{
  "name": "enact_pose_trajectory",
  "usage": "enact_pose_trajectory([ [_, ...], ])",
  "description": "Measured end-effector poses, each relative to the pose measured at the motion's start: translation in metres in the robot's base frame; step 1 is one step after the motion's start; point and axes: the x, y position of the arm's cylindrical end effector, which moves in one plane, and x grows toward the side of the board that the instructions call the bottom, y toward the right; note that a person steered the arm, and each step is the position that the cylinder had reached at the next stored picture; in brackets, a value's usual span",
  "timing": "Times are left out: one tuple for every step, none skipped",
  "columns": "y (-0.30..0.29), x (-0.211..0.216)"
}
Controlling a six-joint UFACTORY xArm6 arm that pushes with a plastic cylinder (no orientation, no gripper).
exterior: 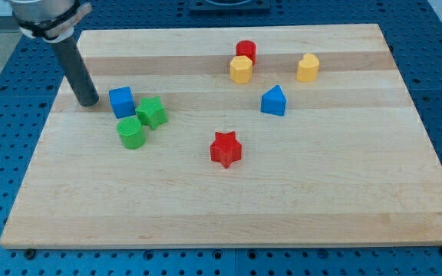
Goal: Push the blue cube to the left of the blue triangle
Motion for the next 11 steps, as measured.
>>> enact_pose_trajectory([
  [0.001, 0.006],
  [0.014, 0.005],
  [0.036, 0.003],
  [0.058, 0.003],
  [0.082, -0.001],
  [0.102, -0.001],
  [0.123, -0.001],
  [0.142, 0.001],
  [0.151, 0.014],
  [0.167, 0.022],
  [0.190, 0.022],
])
